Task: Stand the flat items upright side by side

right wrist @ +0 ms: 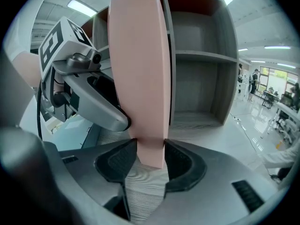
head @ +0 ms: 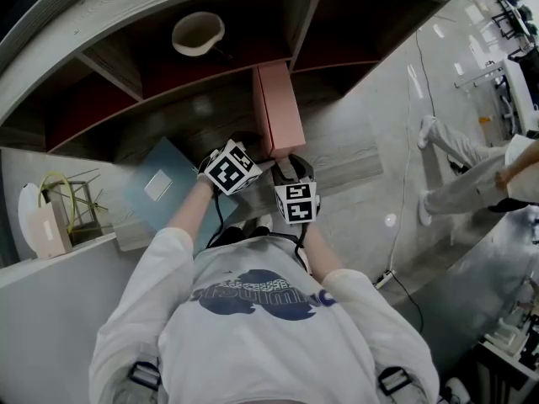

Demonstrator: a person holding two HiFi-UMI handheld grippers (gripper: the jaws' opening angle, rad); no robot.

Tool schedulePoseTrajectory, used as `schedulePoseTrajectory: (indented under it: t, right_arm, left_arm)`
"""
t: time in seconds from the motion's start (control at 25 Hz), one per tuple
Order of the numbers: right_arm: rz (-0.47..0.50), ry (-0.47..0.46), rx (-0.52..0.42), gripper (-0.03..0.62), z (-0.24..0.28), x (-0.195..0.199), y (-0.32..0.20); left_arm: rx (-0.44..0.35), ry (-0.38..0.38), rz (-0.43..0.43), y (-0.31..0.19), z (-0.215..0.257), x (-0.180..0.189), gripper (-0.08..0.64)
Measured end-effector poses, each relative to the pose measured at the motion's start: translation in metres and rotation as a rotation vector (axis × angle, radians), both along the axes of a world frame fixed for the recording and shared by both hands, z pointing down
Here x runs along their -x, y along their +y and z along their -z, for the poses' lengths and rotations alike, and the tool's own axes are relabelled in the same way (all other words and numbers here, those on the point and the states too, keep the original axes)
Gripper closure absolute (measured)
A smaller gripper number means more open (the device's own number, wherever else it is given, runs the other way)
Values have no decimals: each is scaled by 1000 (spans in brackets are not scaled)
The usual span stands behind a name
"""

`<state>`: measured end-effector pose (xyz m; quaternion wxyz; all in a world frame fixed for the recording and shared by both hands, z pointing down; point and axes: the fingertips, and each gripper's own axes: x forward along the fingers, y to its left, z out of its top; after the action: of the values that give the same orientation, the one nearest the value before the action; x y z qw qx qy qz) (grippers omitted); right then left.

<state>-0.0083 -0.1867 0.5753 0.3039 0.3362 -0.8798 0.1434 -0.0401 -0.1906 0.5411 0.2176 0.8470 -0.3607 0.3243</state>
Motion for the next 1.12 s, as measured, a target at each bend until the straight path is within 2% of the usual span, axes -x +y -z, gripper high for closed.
schedulePoseTrajectory:
  t: [0.24,0.72,1.12]
  right_arm:
    - [-11,3,-15,414,3,3,-13]
    - [-4,18,-20,422,4,7,-34]
    - [28,24,-15,422,3,10,-46]
  left_arm:
    - [-2,11,2,-13,-5,2,279]
    - [9,7,61,-33,-1,9,279]
    - [14,11,83,-43,-1,11,279]
